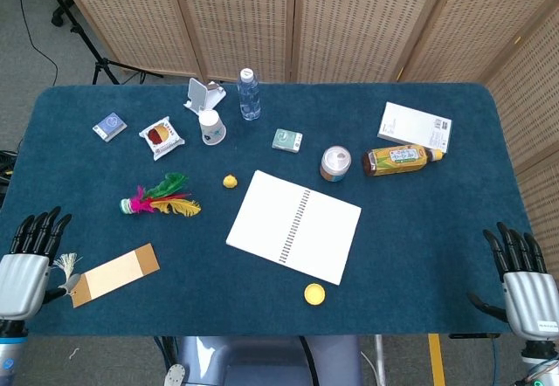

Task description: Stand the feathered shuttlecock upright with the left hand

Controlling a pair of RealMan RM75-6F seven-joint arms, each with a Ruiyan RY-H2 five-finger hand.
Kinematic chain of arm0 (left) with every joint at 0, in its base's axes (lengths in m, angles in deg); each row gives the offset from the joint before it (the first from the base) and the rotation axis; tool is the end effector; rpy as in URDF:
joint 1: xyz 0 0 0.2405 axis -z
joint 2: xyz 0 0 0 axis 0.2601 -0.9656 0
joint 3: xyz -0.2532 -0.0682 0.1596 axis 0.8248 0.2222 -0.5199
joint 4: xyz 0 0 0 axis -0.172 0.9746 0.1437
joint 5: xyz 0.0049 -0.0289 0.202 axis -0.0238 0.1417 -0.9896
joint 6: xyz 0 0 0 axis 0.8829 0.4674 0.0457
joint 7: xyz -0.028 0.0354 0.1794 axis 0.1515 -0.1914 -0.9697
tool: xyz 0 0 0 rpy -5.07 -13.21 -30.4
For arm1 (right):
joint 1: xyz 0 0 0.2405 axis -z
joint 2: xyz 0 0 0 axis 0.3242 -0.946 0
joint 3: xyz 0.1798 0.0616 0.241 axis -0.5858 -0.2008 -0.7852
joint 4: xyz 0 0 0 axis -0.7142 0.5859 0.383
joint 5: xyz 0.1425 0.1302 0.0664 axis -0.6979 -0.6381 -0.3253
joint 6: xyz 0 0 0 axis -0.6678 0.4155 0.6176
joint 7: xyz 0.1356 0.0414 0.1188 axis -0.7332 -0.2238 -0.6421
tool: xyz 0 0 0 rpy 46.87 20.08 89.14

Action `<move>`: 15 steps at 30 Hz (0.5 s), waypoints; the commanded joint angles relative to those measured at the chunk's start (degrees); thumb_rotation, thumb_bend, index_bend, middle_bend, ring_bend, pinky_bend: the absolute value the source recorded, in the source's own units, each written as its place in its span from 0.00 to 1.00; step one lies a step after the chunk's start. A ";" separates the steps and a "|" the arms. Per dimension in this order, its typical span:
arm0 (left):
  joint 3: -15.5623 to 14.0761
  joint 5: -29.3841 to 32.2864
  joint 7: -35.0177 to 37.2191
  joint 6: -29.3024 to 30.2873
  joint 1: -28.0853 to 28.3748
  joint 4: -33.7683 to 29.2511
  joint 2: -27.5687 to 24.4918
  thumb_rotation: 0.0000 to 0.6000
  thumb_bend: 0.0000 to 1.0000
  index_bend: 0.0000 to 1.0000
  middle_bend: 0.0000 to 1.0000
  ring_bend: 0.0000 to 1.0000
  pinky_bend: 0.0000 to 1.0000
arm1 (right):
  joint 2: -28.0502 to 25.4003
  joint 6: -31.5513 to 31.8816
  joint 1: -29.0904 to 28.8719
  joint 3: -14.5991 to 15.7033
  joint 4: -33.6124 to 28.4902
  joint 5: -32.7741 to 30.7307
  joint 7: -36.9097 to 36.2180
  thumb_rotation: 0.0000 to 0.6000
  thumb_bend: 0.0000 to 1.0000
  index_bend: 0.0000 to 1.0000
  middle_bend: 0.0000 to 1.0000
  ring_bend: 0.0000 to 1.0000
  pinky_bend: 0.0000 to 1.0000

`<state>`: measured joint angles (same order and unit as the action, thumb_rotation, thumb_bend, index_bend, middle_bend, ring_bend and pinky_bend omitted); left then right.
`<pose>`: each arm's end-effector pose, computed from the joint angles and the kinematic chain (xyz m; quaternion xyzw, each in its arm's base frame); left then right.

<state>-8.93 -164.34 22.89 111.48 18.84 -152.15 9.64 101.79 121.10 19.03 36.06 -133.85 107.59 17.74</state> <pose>-0.3265 0.2094 0.1587 -0.6217 -0.3404 -0.4042 0.5781 -0.3395 -0.1917 0.1937 0.5995 -0.3456 0.3798 0.6139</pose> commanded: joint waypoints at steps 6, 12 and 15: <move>0.06 0.18 -0.11 0.00 -0.03 -0.15 -0.10 1.00 0.14 0.00 0.00 0.00 0.00 | 0.20 -0.47 -0.21 -0.01 0.25 -0.08 0.19 1.00 0.00 0.00 0.00 0.00 0.00; 0.19 0.62 -0.40 -0.29 0.04 -0.22 0.05 1.00 0.14 0.00 0.00 0.00 0.00 | 0.29 -1.08 -0.39 0.29 0.30 0.10 0.43 1.00 0.00 0.00 0.00 0.00 0.00; 0.76 1.42 -0.31 -0.73 0.37 -0.36 0.35 1.00 0.14 0.01 0.00 0.00 0.00 | 0.49 -1.74 -0.62 0.55 0.38 0.21 0.76 1.00 0.00 0.00 0.00 0.00 0.00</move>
<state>-8.41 -163.23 22.52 110.93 19.07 -152.45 9.84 102.22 119.50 18.49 36.53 -133.48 107.79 18.41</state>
